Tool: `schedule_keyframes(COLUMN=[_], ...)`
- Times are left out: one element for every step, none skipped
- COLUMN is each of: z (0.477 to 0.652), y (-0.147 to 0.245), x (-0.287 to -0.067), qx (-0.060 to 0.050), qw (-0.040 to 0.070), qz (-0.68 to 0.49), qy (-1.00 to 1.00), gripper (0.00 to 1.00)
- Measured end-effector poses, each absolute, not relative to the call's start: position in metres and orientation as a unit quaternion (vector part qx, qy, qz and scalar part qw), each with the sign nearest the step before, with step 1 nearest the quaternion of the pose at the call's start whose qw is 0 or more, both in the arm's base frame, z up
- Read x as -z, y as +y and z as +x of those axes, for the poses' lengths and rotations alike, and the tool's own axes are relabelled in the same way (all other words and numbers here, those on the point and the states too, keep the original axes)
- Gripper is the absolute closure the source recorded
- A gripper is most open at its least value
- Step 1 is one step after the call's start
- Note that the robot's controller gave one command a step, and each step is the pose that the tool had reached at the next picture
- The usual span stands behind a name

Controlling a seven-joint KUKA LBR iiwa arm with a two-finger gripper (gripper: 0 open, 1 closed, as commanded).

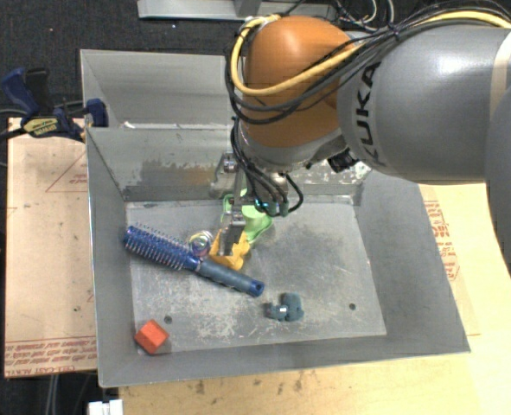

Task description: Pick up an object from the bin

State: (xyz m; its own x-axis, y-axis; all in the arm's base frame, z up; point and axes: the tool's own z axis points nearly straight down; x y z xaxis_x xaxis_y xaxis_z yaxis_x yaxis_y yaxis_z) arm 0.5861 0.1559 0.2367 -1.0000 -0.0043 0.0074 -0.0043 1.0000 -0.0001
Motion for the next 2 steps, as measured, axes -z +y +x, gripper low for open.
schedule_keyframes(z=[0.5909, 0.5928], y=[0.1532, 0.1534], x=[-0.0747, -0.0781], qx=[0.002, 0.003], qw=[-0.004, -0.007], qz=[0.129, 0.128], qy=[-0.992, -0.992], gripper=[0.00, 1.00])
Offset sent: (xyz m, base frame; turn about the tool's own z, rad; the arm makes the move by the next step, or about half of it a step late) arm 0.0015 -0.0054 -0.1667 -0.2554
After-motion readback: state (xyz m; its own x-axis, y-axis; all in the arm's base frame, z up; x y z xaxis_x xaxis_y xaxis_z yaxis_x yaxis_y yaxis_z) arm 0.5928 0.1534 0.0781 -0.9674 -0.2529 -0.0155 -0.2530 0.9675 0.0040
